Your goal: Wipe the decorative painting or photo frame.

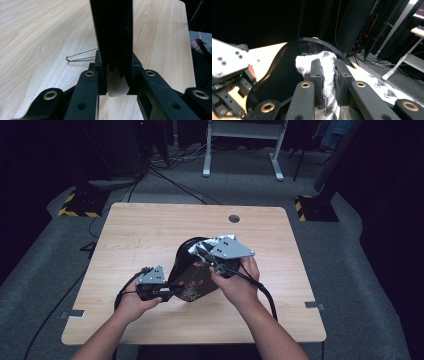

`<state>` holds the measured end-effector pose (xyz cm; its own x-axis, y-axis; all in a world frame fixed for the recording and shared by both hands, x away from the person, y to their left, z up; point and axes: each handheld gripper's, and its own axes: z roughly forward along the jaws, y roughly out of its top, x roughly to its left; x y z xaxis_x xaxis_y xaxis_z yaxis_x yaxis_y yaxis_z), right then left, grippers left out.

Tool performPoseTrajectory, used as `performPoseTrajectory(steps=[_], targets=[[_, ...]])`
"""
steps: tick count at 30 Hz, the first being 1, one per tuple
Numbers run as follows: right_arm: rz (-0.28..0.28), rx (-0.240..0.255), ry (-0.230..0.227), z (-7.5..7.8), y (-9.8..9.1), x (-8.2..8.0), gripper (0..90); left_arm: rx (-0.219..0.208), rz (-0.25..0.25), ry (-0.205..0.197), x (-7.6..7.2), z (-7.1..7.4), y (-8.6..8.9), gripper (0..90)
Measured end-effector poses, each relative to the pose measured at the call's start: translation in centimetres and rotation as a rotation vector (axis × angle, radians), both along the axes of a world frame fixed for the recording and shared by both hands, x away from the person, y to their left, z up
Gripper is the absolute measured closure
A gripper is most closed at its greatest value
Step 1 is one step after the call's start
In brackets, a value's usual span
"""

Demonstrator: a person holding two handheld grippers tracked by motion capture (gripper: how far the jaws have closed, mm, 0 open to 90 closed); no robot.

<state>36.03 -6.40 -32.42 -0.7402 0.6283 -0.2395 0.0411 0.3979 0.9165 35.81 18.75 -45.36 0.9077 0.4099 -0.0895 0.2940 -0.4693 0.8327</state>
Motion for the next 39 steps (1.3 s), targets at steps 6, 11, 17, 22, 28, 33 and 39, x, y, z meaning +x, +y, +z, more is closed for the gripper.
performPoseTrajectory(steps=[6,11,17,22,28,33,39], targets=[[0.003,-0.018,0.007,-1.1,-0.1,-0.3,80.2,0.003,-0.005,-0.004,0.0,0.0,-0.1,76.9],[0.002,-0.037,0.047,-2.6,-0.3,-0.4,80.2,0.004,-0.005,-0.004,0.0,0.0,-0.2,76.9],[-0.002,-0.066,0.061,-3.1,-0.4,-0.5,80.2,0.004,-0.003,-0.004,-0.1,0.0,-0.3,76.9],[-0.013,-0.033,0.031,-1.7,-0.7,-0.4,80.1,0.004,-0.004,-0.006,-0.1,0.0,-0.3,76.9],[-0.025,-0.005,0.0,-0.1,-1.0,-0.2,80.1,0.008,-0.011,-0.012,-0.1,0.0,-0.4,76.8],[-0.029,-0.028,0.033,-1.9,-1.3,-0.2,80.1,0.01,-0.009,-0.012,-0.2,0.0,-0.5,76.6],[-0.037,-0.042,0.066,-3.2,-1.7,-0.3,80.1,0.014,-0.01,-0.015,-0.2,0.1,-0.6,76.6]])
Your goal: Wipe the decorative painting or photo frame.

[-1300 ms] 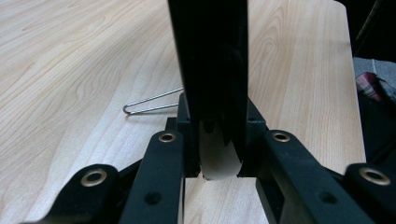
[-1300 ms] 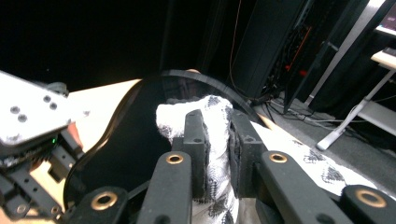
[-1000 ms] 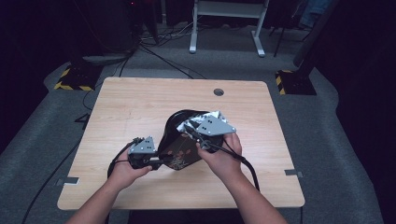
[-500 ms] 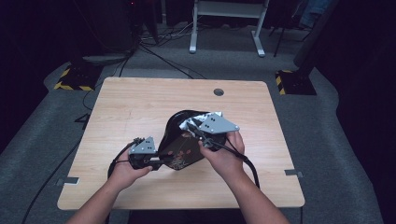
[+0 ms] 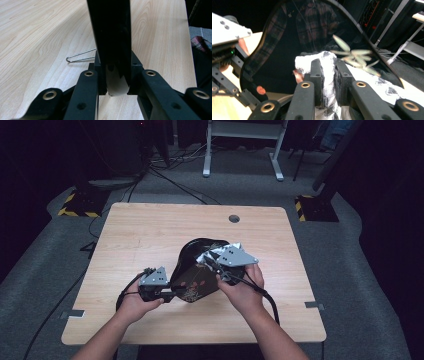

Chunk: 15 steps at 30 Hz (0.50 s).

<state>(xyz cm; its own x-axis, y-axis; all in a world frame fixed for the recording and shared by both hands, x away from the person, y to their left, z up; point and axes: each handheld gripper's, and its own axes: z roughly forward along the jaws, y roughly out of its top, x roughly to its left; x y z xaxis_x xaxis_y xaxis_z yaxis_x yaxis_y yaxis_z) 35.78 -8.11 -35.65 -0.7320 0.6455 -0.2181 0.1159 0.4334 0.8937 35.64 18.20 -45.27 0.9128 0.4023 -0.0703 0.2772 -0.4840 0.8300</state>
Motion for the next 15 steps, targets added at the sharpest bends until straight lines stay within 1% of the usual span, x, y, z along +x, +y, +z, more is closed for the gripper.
performPoseTrajectory(steps=[2,5,10,11,12,15], targets=[[-0.001,-0.003,0.002,0.0,-0.1,0.0,80.1,0.0,0.0,-0.001,0.0,0.0,-0.1,76.6],[-0.01,0.002,-0.014,0.6,-0.2,0.0,80.1,0.002,0.001,0.001,0.0,0.0,-0.1,76.7],[-0.021,0.033,-0.056,2.7,-0.4,0.3,80.1,0.004,-0.001,-0.003,0.0,0.0,-0.1,76.6],[-0.021,0.033,-0.056,2.7,-0.4,0.3,80.1,0.005,-0.001,-0.004,0.0,0.0,-0.1,76.6],[-0.022,0.034,-0.066,3.0,-0.4,0.3,80.1,0.006,-0.002,-0.006,0.0,0.0,-0.1,76.6],[-0.023,0.035,-0.068,2.9,-0.4,0.3,80.1,0.007,-0.002,-0.005,-0.1,0.0,-0.1,76.6]])
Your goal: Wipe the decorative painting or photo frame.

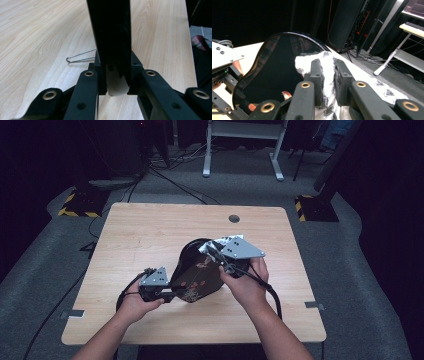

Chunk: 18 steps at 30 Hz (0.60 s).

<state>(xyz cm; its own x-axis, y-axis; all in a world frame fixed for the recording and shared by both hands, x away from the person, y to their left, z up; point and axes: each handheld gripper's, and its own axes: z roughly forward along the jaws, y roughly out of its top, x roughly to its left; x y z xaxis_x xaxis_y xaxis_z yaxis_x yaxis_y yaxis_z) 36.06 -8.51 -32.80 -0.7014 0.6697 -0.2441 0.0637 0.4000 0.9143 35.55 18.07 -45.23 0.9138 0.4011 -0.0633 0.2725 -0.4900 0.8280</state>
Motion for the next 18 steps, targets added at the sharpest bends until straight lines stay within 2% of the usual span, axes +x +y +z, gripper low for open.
performPoseTrajectory(steps=[10,12,15,18], targets=[[-0.014,-0.034,0.073,-3.6,-0.7,-0.1,80.1,0.0,0.003,0.0,0.0,0.0,-0.1,76.6],[-0.013,-0.036,0.076,-3.7,-0.7,-0.1,80.1,0.0,0.002,0.0,0.0,0.0,-0.1,76.5],[-0.021,-0.029,0.065,-2.9,-0.8,0.0,80.1,0.002,0.0,-0.003,-0.1,0.0,-0.1,76.5],[-0.028,-0.008,0.033,-1.3,-1.0,0.1,80.1,0.003,-0.004,-0.005,-0.1,0.0,-0.1,76.5]])
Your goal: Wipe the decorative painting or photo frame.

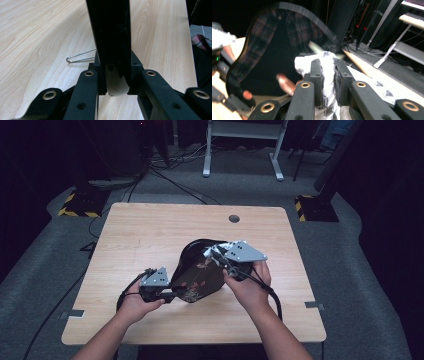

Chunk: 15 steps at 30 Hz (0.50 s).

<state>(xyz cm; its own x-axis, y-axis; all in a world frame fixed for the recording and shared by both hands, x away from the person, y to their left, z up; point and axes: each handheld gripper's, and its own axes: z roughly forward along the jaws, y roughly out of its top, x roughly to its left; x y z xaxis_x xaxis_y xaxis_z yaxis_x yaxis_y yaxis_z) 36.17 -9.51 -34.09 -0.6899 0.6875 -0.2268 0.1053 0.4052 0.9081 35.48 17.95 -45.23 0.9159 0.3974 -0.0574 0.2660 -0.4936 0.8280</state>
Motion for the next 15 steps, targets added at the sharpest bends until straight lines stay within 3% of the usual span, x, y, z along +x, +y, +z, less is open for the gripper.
performPoseTrajectory(steps=[5,15], targets=[[-0.004,0.012,-0.021,1.1,-0.2,0.0,80.1,0.0,-0.005,0.0,0.0,0.0,-0.1,76.5],[-0.009,-0.017,0.041,-2.0,-0.5,0.0,80.1,0.001,-0.002,-0.001,0.0,0.0,-0.1,76.3]])
